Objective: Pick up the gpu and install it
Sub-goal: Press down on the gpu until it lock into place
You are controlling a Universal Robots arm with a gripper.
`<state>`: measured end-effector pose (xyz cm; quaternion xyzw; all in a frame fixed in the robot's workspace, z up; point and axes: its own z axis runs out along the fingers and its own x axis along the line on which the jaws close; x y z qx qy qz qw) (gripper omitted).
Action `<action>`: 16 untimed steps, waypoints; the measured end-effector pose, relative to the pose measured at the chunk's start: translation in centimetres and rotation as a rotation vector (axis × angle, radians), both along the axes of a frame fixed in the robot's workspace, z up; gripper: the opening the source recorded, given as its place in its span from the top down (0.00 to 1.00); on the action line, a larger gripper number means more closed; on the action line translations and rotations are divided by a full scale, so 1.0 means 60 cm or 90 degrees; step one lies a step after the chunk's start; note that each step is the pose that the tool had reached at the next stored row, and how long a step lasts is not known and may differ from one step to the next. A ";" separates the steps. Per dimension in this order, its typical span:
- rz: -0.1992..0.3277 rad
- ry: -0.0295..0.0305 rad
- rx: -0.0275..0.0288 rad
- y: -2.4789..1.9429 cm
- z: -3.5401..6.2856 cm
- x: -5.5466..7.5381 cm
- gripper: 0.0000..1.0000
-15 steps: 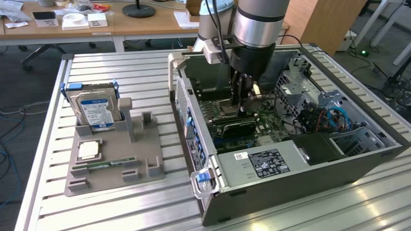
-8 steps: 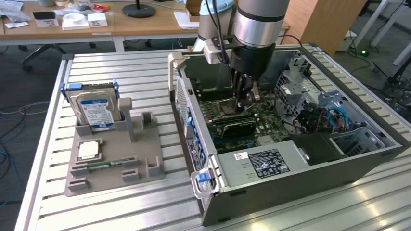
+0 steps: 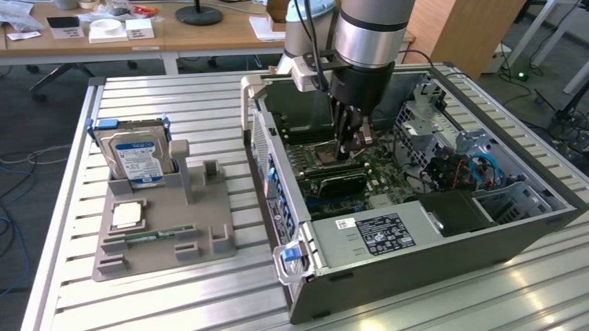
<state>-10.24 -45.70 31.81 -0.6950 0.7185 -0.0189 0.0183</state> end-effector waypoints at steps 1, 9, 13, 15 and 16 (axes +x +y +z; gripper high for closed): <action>0.000 0.0000 0.0000 0.0004 0.000 0.000 0.89; 0.000 0.0001 -0.0068 0.0138 -0.015 0.002 0.89; 0.000 0.0002 -0.0084 0.0139 -0.021 0.002 0.89; 0.000 0.0001 -0.0083 0.0139 -0.021 0.002 0.89; 0.000 0.0001 -0.0083 0.0139 -0.021 0.002 0.89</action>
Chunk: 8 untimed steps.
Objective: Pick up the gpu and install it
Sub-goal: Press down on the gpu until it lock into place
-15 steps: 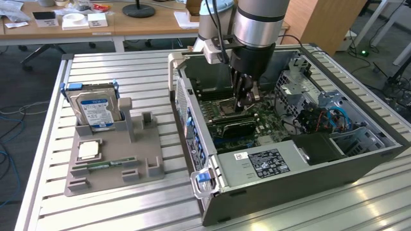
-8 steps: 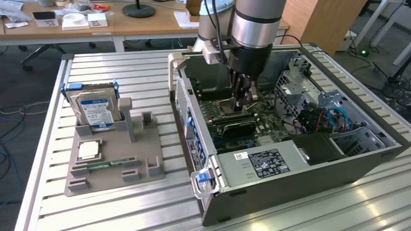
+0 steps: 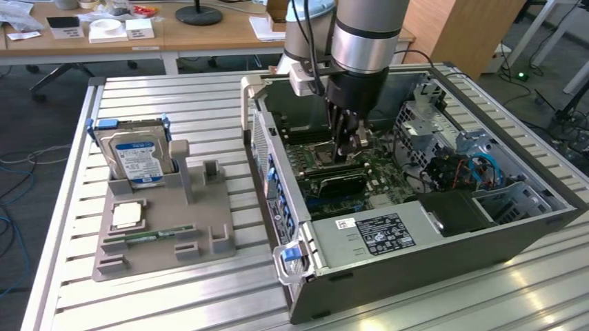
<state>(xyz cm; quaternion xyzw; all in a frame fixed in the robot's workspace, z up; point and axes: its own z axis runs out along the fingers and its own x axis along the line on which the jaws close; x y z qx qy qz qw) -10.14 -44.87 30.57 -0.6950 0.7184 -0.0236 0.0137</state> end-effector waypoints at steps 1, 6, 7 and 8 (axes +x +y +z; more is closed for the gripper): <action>0.000 0.0000 0.0001 0.0000 0.000 0.000 0.89; 0.000 0.0000 0.0001 0.0000 -0.014 0.002 0.89; 0.000 0.0000 0.0001 0.0000 -0.017 0.003 0.89; 0.000 0.0000 0.0001 0.0000 -0.019 0.005 0.89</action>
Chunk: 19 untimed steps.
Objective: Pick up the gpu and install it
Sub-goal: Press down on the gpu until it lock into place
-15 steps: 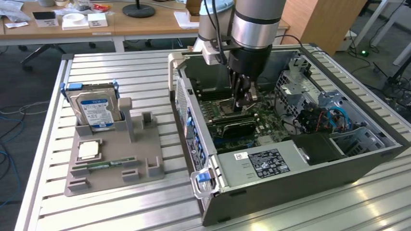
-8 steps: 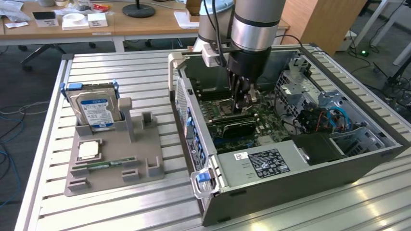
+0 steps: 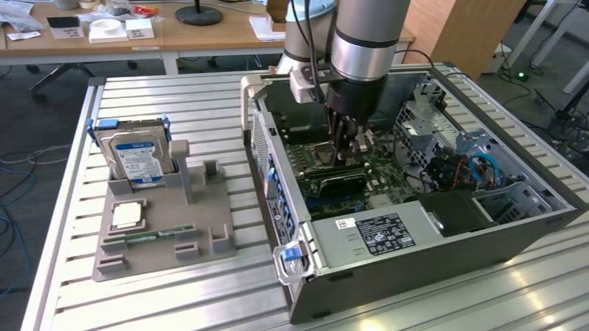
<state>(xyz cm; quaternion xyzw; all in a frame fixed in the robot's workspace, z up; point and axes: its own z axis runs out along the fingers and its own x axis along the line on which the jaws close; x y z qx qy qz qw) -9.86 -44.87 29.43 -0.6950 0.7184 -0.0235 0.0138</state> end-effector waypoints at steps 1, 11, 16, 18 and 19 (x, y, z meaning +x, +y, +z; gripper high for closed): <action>0.000 0.0000 0.0000 0.0000 -0.001 0.002 0.89; -0.001 0.0002 -0.0001 -0.0006 -0.021 0.004 0.89; -0.001 0.0001 0.0000 -0.0005 -0.023 0.004 0.89; -0.001 0.0002 -0.0001 -0.0006 -0.027 0.004 0.89; -0.001 0.0002 -0.0001 -0.0006 -0.029 0.003 0.89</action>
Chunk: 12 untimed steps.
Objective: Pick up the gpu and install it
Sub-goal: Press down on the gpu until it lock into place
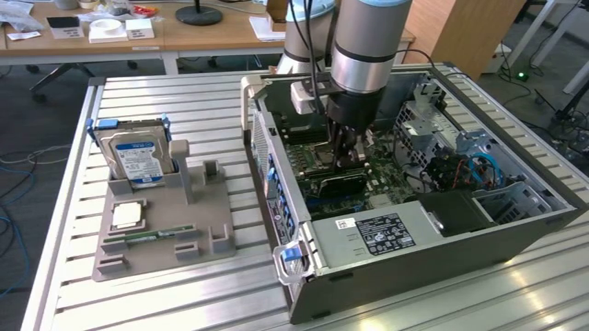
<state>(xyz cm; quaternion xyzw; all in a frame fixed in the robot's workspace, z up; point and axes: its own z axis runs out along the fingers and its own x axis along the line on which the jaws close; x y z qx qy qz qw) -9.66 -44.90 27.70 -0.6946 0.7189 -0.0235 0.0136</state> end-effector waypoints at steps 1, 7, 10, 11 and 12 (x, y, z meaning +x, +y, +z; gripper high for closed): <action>0.000 -0.0001 0.0000 0.0000 -0.002 0.000 0.89; 0.000 0.0000 -0.0001 0.0004 -0.003 -0.004 0.89; 0.000 -0.0001 0.0001 0.0005 -0.008 -0.005 0.89; 0.000 0.0000 -0.0001 0.0005 -0.010 -0.005 0.89; 0.000 0.0000 0.0001 0.0005 -0.012 -0.005 0.89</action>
